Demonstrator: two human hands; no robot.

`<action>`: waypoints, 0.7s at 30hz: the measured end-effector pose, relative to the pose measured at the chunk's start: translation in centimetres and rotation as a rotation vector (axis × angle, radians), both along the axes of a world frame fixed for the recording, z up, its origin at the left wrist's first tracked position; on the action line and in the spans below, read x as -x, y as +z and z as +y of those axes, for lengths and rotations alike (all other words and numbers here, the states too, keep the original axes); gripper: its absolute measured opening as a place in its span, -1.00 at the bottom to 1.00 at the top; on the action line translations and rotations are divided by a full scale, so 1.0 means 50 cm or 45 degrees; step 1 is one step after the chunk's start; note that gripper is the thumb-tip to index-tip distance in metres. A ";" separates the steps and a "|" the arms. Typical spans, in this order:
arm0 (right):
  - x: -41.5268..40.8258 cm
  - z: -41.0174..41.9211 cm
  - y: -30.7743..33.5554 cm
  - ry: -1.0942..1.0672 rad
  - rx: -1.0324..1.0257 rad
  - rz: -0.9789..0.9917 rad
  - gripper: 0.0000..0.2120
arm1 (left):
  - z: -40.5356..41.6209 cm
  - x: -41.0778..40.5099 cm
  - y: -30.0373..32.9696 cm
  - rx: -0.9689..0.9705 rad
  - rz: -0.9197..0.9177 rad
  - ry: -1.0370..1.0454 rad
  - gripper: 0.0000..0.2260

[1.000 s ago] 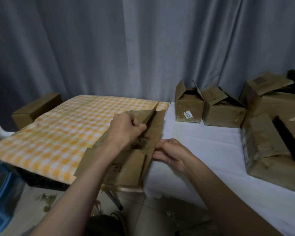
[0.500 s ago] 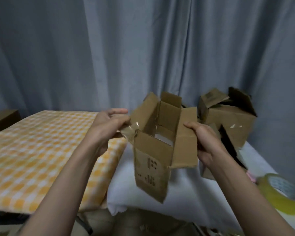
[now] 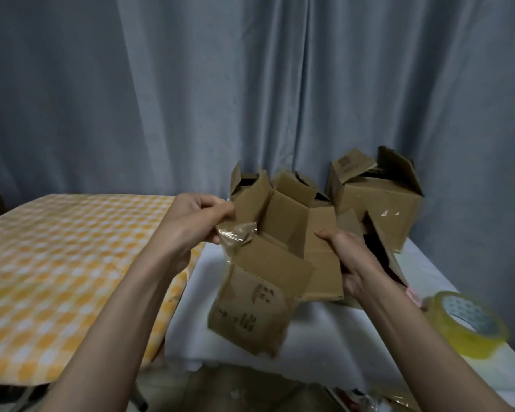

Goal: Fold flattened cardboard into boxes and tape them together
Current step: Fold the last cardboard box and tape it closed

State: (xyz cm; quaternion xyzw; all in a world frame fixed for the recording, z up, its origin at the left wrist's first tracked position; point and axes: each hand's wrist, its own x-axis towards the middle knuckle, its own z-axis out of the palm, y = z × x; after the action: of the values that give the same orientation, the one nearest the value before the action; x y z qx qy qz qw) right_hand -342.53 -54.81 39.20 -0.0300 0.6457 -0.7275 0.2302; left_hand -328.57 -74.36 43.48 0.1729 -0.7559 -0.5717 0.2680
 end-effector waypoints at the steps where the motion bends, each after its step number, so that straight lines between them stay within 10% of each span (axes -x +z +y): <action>1: 0.003 -0.004 -0.009 -0.002 0.014 -0.032 -0.87 | -0.005 -0.004 0.001 0.012 -0.007 -0.025 -0.85; 21: 0.054 -0.058 -0.042 0.094 -0.165 0.014 -0.79 | -0.049 -0.061 -0.124 -0.648 -0.387 -0.164 -0.78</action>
State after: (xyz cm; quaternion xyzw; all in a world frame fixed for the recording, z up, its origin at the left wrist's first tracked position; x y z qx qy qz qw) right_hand -345.23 -57.70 37.09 -0.0428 0.6910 -0.6751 0.2547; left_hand -325.54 -76.79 37.28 0.2697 -0.6292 -0.7263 0.0629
